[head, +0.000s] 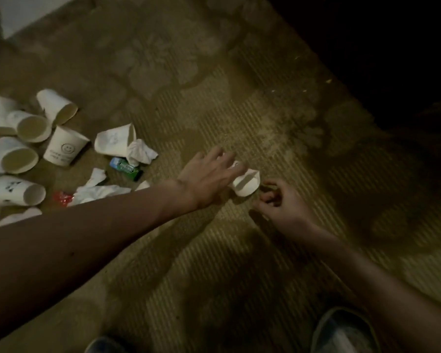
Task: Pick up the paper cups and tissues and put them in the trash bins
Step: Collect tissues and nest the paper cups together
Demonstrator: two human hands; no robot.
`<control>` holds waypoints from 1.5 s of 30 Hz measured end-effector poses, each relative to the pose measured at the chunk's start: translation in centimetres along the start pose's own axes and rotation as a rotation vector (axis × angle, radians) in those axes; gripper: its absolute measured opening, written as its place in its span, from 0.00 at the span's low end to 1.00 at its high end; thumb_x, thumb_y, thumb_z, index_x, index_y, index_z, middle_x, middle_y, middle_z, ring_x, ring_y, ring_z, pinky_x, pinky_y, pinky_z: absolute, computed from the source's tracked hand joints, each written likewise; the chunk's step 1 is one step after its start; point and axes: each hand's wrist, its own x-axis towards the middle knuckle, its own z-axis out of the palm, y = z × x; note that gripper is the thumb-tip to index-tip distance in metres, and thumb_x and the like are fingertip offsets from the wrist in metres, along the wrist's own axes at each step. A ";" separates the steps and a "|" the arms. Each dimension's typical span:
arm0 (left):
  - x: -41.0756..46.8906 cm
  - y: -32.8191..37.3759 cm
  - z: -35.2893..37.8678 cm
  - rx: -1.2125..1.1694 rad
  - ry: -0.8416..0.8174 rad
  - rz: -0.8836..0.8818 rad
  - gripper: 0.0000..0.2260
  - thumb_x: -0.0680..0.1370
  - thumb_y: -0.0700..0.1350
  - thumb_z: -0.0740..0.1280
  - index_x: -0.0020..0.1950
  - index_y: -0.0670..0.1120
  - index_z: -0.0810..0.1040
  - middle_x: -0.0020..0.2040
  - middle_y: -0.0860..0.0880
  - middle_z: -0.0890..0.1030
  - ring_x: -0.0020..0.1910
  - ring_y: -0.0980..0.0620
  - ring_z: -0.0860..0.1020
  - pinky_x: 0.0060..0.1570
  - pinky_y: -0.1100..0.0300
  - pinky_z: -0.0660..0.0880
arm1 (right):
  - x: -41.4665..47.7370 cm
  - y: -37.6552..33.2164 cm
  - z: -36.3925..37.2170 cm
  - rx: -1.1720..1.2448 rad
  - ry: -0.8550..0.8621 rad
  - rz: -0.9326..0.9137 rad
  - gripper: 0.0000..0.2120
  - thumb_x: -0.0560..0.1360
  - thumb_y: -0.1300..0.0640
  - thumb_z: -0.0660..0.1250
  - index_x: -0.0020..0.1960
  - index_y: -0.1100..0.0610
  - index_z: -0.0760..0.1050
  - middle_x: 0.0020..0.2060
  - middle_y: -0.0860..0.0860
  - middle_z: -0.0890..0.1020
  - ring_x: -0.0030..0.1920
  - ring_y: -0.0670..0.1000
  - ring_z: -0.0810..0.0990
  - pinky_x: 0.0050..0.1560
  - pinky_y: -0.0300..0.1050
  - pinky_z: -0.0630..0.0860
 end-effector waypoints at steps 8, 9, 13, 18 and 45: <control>0.1 -2.0 1.7 -0.475 -0.044 -0.032 0.28 0.77 0.58 0.68 0.74 0.50 0.64 0.67 0.46 0.74 0.62 0.45 0.75 0.51 0.55 0.70 | 2.1 -1.4 0.7 0.022 -0.041 0.017 0.40 0.66 0.49 0.79 0.73 0.48 0.64 0.49 0.42 0.78 0.47 0.41 0.80 0.43 0.37 0.76; -0.7 -2.6 1.5 -0.562 -0.084 -0.057 0.29 0.77 0.60 0.67 0.73 0.49 0.65 0.66 0.47 0.75 0.61 0.46 0.75 0.52 0.56 0.71 | 2.3 -1.9 0.9 0.048 -0.028 0.030 0.42 0.65 0.48 0.79 0.74 0.49 0.63 0.49 0.43 0.79 0.47 0.43 0.81 0.46 0.40 0.77; -5.0 -4.3 -0.1 -1.086 -0.121 -0.062 0.19 0.78 0.58 0.66 0.64 0.51 0.70 0.53 0.51 0.81 0.48 0.54 0.81 0.44 0.56 0.79 | 1.8 -4.9 2.7 0.265 -0.011 0.127 0.46 0.60 0.37 0.76 0.72 0.51 0.65 0.51 0.48 0.84 0.50 0.50 0.84 0.54 0.52 0.79; -10.4 -6.8 -3.5 -1.370 -0.130 -0.163 0.17 0.74 0.65 0.63 0.56 0.56 0.75 0.45 0.52 0.85 0.40 0.48 0.85 0.36 0.53 0.81 | 0.5 -10.5 6.0 0.594 -0.337 0.086 0.32 0.65 0.36 0.70 0.63 0.54 0.77 0.55 0.53 0.84 0.54 0.51 0.84 0.52 0.49 0.80; -12.7 -5.2 16.3 -0.822 0.429 -0.659 0.16 0.80 0.53 0.65 0.67 0.51 0.73 0.64 0.49 0.72 0.60 0.51 0.73 0.50 0.61 0.69 | 0.4 -9.8 14.8 0.410 -0.214 0.190 0.27 0.61 0.40 0.73 0.57 0.49 0.78 0.44 0.51 0.87 0.42 0.48 0.86 0.38 0.47 0.78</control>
